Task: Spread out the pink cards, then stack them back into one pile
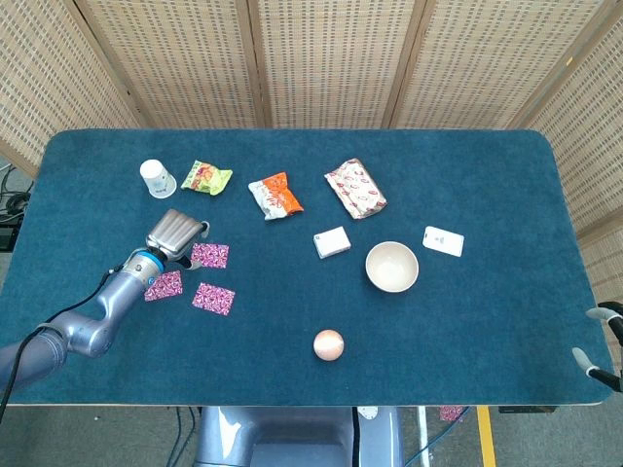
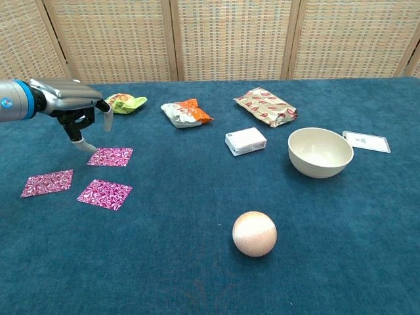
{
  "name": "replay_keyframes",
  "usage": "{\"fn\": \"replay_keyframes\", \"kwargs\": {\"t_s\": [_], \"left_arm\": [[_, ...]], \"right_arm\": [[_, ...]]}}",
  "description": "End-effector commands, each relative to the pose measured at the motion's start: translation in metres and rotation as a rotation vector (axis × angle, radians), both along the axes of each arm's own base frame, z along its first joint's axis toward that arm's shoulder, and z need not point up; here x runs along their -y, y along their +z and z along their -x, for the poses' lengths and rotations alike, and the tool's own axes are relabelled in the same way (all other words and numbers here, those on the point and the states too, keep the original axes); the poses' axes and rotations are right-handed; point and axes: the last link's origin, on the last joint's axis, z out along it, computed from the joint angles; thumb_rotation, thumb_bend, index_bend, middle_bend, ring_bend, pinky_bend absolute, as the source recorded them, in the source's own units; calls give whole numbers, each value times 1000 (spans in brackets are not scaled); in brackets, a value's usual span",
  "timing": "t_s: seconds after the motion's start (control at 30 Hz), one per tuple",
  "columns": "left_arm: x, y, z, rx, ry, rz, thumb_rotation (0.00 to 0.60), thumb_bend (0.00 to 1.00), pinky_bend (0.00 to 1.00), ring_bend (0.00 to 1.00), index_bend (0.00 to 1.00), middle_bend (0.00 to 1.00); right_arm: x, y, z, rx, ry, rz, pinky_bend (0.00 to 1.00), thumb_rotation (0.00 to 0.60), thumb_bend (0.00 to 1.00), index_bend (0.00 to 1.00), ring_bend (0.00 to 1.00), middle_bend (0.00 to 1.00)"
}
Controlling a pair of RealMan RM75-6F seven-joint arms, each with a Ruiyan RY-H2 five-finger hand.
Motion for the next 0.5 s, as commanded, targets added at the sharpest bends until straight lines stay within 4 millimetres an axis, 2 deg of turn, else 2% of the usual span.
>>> {"fn": "replay_keyframes", "kwargs": {"t_s": [0.03,0.5], "left_arm": [[1,-4,1,0,-2,7,488,203,678,792,379,812],[3,-10,7,-4,4,16,515,205,678,792,379,812]], "right_arm": [[0,0,0,0,0,1,139,600,234,348,162,319],[-2,0,2,2,-5,2,139,600,234,348,162,319]]}}
